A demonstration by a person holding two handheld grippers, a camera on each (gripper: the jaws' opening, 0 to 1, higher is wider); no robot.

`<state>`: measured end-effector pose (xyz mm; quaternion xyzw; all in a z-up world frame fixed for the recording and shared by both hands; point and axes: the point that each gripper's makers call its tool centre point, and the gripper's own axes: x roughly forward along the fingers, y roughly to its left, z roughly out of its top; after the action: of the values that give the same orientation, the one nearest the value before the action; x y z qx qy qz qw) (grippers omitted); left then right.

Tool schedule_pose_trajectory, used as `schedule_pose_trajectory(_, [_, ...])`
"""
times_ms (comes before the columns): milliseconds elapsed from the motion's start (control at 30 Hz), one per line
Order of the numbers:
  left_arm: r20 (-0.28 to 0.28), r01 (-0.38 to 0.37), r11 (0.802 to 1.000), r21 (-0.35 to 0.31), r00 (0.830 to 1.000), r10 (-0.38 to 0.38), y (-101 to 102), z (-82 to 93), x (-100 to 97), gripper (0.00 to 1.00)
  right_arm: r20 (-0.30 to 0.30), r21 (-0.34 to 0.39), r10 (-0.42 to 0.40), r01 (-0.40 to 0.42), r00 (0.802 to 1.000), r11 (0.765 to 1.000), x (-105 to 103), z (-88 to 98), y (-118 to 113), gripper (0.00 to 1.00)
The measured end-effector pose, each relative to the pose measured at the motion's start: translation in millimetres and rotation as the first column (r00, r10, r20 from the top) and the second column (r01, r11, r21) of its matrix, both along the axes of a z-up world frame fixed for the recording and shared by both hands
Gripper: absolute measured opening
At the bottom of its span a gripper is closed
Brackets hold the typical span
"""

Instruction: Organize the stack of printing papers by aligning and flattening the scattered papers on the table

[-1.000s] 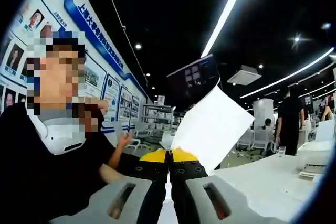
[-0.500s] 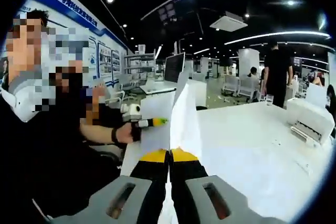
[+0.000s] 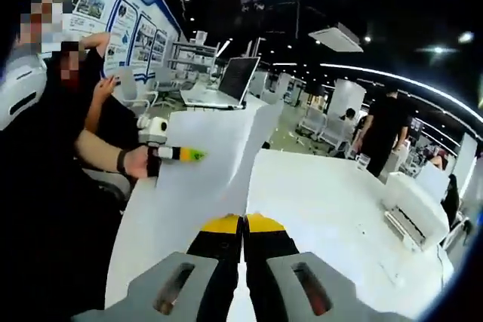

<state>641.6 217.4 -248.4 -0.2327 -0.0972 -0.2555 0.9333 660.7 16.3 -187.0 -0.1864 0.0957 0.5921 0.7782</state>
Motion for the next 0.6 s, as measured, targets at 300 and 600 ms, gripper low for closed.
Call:
schedule_pose_trajectory(300, [0.001,0.001,1.0,0.0,1.0,-0.001,0.0,-0.3,0.1,0.08,0.085,-0.018,-0.047,0.049,0.995,0.999,30.3,0.7,14.6,0.0])
schedule_pose_trajectory(600, [0.006,0.006,1.0,-0.011,1.0,-0.006,0.4,0.8,-1.0,0.1,0.19,-0.02,-0.005,0.009,0.982,1.0,36.3,3.7,35.1,0.0])
